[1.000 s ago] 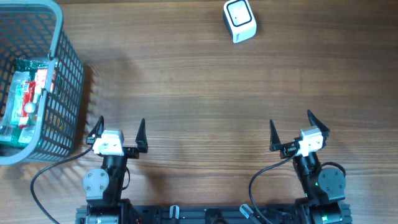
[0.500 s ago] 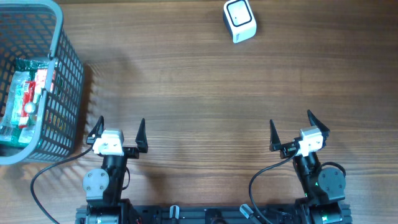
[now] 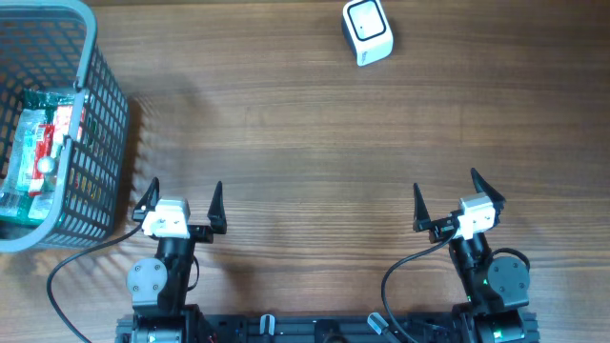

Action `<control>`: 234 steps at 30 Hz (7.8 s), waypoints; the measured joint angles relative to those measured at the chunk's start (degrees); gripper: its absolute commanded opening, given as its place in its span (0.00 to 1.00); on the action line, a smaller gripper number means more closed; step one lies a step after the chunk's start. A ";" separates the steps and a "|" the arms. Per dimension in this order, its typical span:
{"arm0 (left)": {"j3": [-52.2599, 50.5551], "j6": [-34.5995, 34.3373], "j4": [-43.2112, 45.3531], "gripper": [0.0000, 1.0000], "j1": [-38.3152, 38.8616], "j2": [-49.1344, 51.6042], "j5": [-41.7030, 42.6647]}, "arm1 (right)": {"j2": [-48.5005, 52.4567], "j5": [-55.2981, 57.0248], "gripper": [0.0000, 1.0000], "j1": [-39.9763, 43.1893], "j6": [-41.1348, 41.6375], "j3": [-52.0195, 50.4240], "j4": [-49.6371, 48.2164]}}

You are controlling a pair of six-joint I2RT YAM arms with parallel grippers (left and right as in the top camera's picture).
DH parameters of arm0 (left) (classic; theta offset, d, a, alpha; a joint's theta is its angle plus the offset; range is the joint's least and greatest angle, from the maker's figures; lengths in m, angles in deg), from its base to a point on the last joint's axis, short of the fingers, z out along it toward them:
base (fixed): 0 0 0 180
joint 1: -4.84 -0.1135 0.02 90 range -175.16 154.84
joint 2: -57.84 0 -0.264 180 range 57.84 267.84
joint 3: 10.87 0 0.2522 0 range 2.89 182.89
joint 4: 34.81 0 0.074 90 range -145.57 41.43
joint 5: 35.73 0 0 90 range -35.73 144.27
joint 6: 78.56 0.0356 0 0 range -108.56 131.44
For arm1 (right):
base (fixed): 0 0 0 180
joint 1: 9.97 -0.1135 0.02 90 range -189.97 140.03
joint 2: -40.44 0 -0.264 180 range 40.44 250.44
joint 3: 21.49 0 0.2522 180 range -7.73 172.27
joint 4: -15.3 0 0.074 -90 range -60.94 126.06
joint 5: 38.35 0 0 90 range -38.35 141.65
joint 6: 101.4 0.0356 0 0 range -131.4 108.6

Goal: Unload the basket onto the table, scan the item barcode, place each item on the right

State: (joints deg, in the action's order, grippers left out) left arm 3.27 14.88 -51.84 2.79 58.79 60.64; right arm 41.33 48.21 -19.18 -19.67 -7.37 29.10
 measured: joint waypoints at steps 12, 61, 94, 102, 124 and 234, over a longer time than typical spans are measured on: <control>3.43 -3.96 0.46 1.00 0.00 0.39 6.97 | 0.02 0.00 1.00 0.00 0.00 0.00 0.00; 100.74 6.88 -55.41 1.00 -29.20 100.35 -8.59 | 0.17 -0.02 0.99 0.00 -0.02 0.00 0.00; 100.78 15.61 -53.09 0.39 -29.20 120.30 0.26 | 0.17 0.00 1.00 0.00 -0.02 0.00 0.00; 100.76 15.74 -51.43 0.32 -29.20 118.88 0.37 | 0.17 -0.02 1.00 0.00 -0.02 0.00 0.00; 101.53 -3.08 -48.41 0.31 -12.79 70.36 1.11 | 0.17 0.00 1.00 0.00 -0.02 0.00 0.00; 102.29 -43.85 -50.49 0.78 54.01 121.77 -12.26 | 0.17 -0.02 1.00 0.00 -0.02 0.00 0.00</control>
State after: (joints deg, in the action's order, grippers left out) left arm 105.56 -28.97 -102.33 56.80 180.55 48.38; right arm 41.50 48.18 -19.18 -19.69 -7.37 29.10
